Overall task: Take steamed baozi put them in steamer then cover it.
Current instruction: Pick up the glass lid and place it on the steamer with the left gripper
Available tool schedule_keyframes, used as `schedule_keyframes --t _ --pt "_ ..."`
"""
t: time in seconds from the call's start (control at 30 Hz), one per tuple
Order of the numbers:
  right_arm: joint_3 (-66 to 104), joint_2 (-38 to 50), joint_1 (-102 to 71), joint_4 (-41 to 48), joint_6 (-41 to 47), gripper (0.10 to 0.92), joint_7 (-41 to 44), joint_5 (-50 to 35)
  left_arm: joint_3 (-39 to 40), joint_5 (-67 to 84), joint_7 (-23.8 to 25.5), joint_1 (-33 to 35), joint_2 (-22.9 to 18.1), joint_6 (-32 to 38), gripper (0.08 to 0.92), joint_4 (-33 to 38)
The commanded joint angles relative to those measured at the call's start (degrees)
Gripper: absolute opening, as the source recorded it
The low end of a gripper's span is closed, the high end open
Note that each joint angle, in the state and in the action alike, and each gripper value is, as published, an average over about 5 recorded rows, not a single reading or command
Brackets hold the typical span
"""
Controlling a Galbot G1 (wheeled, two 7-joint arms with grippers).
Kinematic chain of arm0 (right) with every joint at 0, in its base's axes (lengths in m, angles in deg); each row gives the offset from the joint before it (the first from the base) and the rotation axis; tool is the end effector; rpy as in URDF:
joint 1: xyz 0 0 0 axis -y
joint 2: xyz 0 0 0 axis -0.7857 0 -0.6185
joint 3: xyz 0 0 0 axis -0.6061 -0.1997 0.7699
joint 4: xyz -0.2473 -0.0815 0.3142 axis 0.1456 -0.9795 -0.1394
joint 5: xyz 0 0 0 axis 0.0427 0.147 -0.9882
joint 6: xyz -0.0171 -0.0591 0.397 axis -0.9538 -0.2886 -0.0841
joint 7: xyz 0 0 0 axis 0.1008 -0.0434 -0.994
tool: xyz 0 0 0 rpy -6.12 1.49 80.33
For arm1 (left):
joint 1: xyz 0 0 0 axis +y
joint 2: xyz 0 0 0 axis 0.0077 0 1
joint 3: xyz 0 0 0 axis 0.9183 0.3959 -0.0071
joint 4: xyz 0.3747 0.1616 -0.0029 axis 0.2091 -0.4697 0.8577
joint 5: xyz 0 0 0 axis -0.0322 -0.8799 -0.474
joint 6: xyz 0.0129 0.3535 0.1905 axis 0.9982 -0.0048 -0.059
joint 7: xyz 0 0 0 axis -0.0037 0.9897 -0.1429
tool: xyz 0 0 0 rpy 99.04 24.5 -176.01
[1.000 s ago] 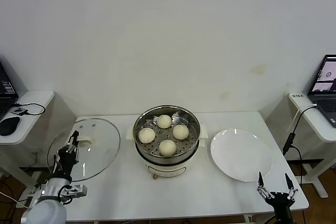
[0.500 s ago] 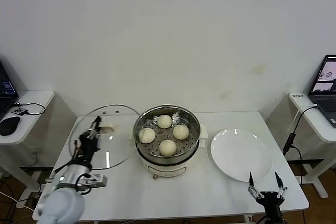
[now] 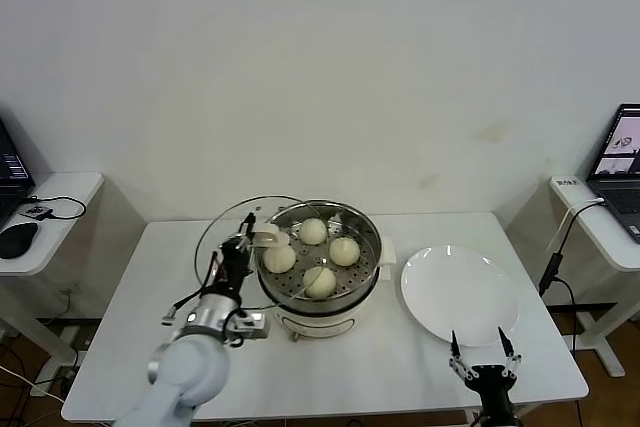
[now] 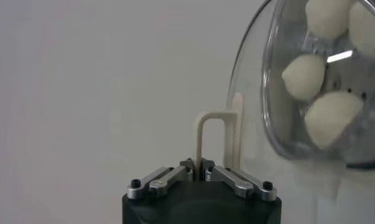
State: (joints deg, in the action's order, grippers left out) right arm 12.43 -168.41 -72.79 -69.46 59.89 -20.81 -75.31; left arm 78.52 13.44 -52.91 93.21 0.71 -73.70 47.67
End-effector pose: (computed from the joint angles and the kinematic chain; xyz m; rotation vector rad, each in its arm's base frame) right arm 0.1369 -0.0947 -0.4654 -0.1159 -3.0766 0.3562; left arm 0.3244 -0.0139 -0.2836 0.0964 2.2306 2.0319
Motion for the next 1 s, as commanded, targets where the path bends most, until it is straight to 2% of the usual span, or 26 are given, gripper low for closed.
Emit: schedule_keyframes --t 0.03,0.17,0.47,1.0 --pt "-1.33 -0.36 0.11 0.22 0.12 0.823 -0.42 2.32 5.86 -11.38 4.51 -7.02 -11.42 -2.99 0.144 -5.48" --pt "-1.33 -0.37 0.16 0.52 -0.04 0.823 -0.61 3.14 5.77 -14.63 5.06 -7.33 -16.03 -3.32 0.144 -7.27" --pt "-1.58 -0.35 0.61 1.46 0.03 0.823 -0.57 3.68 5.55 -21.72 7.0 -6.62 -21.5 -3.72 0.144 -10.78" --pt "-2.24 -0.35 0.62 2.44 -0.32 0.823 -0.45 4.02 6.26 -26.72 7.21 -6.84 -25.63 -3.42 0.144 -15.08"
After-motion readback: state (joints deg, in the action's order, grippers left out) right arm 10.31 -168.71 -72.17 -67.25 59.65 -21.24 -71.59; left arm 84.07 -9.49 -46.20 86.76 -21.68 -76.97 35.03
